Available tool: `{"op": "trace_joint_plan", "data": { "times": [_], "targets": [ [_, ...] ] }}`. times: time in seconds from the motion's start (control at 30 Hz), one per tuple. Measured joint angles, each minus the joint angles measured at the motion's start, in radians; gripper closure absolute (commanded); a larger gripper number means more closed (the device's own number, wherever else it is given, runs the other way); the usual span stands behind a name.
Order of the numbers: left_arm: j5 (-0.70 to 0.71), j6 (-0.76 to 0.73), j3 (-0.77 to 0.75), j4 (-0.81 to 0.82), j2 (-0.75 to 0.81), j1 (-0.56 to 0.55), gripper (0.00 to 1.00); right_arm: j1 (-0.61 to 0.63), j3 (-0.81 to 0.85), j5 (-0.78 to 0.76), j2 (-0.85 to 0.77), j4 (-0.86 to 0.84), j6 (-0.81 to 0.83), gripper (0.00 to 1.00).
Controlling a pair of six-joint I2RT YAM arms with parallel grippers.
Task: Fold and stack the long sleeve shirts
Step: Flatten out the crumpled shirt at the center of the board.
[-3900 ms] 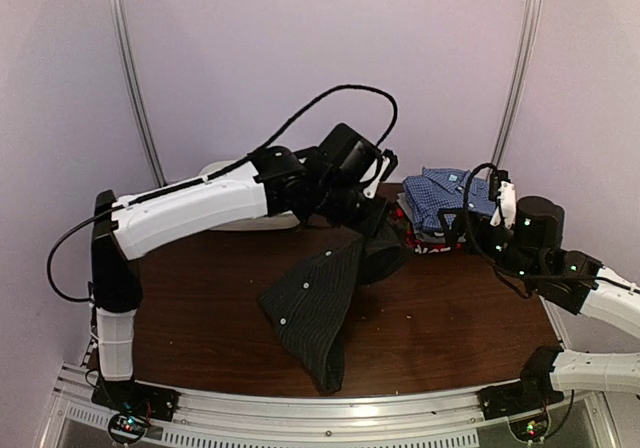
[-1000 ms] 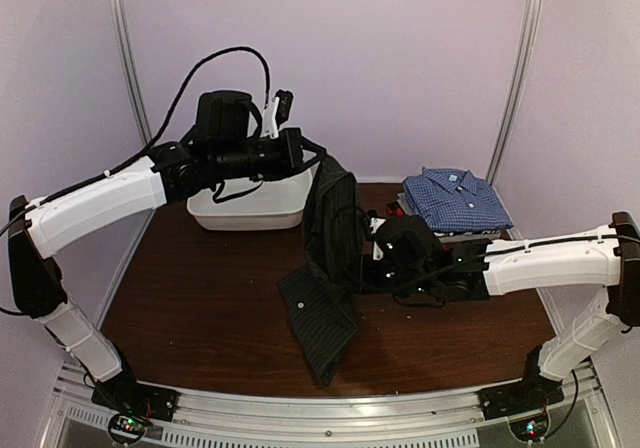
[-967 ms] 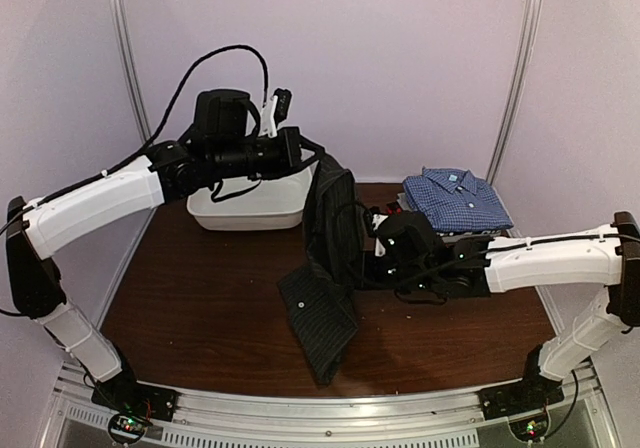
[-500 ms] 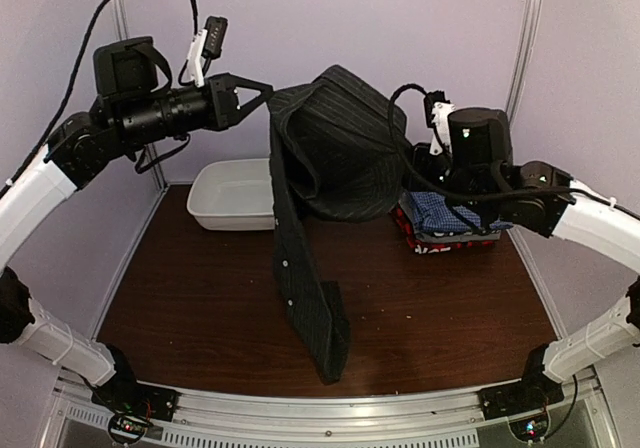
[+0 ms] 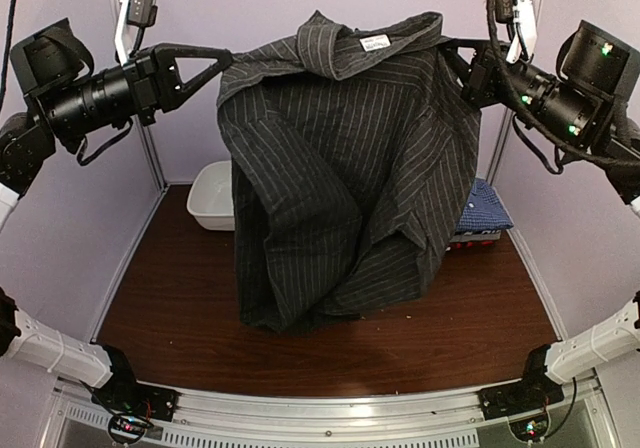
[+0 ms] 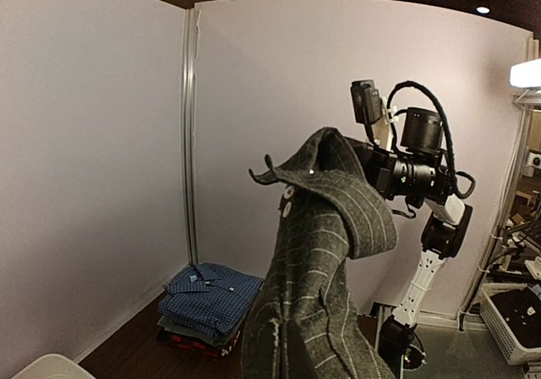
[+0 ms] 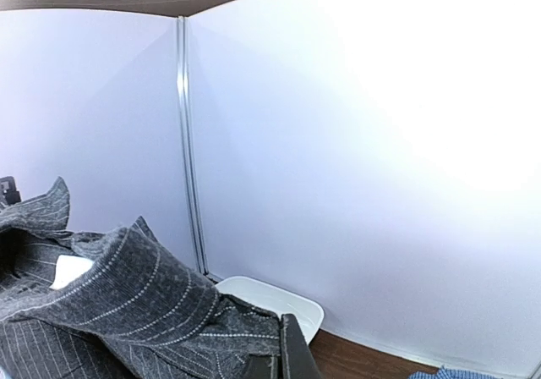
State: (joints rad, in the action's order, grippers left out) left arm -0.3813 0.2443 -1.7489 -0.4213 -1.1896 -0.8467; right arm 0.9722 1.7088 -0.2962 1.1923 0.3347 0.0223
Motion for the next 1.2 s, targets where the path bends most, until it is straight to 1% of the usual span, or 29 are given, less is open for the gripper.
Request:
{"op": "trace_joint_plan", "data": {
  "times": [0.07,0.13,0.23,0.3,0.37,0.4,0.43,0.53,0.57,0.6,0.7,0.77,0.87,0.93,0.97,1.0,1.1,1.2],
  "targets": [
    [0.026,0.001,-0.006,0.002,0.009,-0.001,1.00,0.002,0.060,0.038,0.022,0.025,0.018,1.00],
    [0.082,0.004,-0.020,-0.001,0.010,-0.003,1.00,0.002,0.115,0.052,0.054,0.046,0.031,1.00],
    [0.230,0.016,-0.066,-0.043,-0.007,-0.004,1.00,-0.011,0.198,0.053,0.132,0.079,0.040,1.00],
    [0.302,0.035,-0.102,-0.076,-0.034,0.019,1.00,-0.069,0.221,0.094,0.194,0.090,0.032,1.00],
    [0.309,0.065,-0.113,-0.098,-0.073,0.101,1.00,-0.151,0.219,0.172,0.260,0.097,0.003,1.00],
    [0.298,0.088,-0.092,-0.104,-0.100,0.167,1.00,-0.190,0.207,0.209,0.295,0.094,-0.016,1.00],
    [0.288,0.102,-0.069,-0.106,-0.120,0.206,1.00,-0.223,0.187,0.240,0.330,0.092,-0.035,1.00],
    [0.197,0.156,0.097,-0.091,-0.214,0.360,1.00,-0.287,0.101,0.288,0.430,0.087,-0.087,1.00],
    [0.132,0.194,0.277,-0.079,-0.348,0.431,1.00,-0.317,0.014,0.311,0.550,0.094,-0.136,1.00],
    [0.129,0.196,0.286,-0.081,-0.357,0.433,1.00,-0.317,0.014,0.311,0.550,0.094,-0.136,1.00],
    [0.092,0.212,0.392,-0.077,-0.461,0.439,1.00,-0.325,-0.050,0.324,0.663,0.103,-0.181,1.00],
    [0.079,0.219,0.431,-0.077,-0.509,0.438,0.94,-0.326,-0.068,0.329,0.718,0.111,-0.200,0.98],
    [0.076,0.224,0.441,-0.074,-0.531,0.438,0.80,-0.328,-0.089,0.328,0.768,0.120,-0.231,0.88],
    [0.075,0.225,0.441,-0.062,-0.531,0.444,0.71,-0.336,-0.108,0.319,0.770,0.121,-0.245,0.75],
    [0.072,0.227,0.441,-0.050,-0.531,0.446,0.65,-0.341,-0.114,0.315,0.768,0.120,-0.251,0.66],
    [0.071,0.228,0.442,-0.041,-0.531,0.447,0.61,-0.344,-0.118,0.311,0.767,0.117,-0.256,0.61],
    [0.069,0.232,0.444,-0.023,-0.531,0.447,0.57,-0.349,-0.137,0.294,0.756,0.111,-0.274,0.51],
    [0.072,0.237,0.444,-0.012,-0.531,0.445,0.54,-0.349,-0.170,0.285,0.728,0.103,-0.288,0.46]
  ]
}}
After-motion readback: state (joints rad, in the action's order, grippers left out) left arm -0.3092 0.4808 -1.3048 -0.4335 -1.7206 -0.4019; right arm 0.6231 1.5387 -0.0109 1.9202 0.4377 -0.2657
